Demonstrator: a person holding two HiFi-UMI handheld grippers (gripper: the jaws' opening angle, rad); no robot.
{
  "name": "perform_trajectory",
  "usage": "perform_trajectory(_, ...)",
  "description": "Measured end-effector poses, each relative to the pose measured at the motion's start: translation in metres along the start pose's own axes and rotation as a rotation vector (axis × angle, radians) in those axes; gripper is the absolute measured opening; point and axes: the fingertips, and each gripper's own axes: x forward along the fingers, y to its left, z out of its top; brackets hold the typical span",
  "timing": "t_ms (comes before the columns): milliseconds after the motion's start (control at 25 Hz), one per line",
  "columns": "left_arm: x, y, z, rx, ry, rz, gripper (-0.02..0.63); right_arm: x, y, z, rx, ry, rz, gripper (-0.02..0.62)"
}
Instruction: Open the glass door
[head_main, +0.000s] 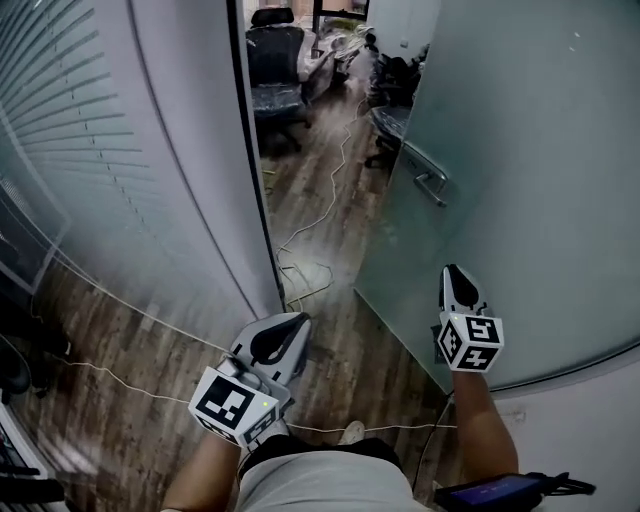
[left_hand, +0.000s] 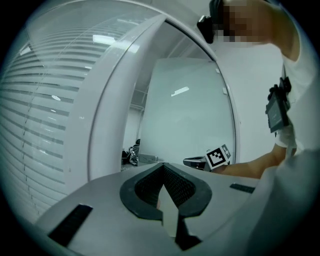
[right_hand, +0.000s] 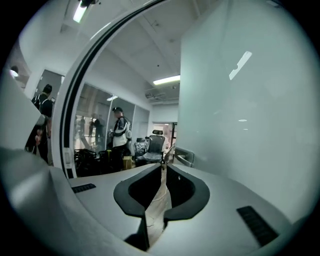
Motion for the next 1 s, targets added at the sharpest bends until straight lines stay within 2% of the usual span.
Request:
perform_trajectory(240,-0.04,-0.004,0.002,0.026,-0.016,-0.144,0.0,-0.089,0.055,0.021,0.024,-0.074,-0.078,0.011)
perform_trajectory(480,-0.066,0.007,0.01,0.024,-0.004,-0.236,0.0,-0.154,0.101,0.052,0.028,-0.122,-0.134,0.003)
perform_trajectory(760,-0.096,0.001,0.017,0.022,-0.012,-0.281,0.0,-0.221,0.13,0.062,0.025,-0.135,-0.201,0.002)
perform_trajectory(1000,-0.134,-0.017,-0.002,0.034,-0.022,-0.271,0.0,-0.269,0.154,0.044,0.044,-0.156,-0.204,0.002)
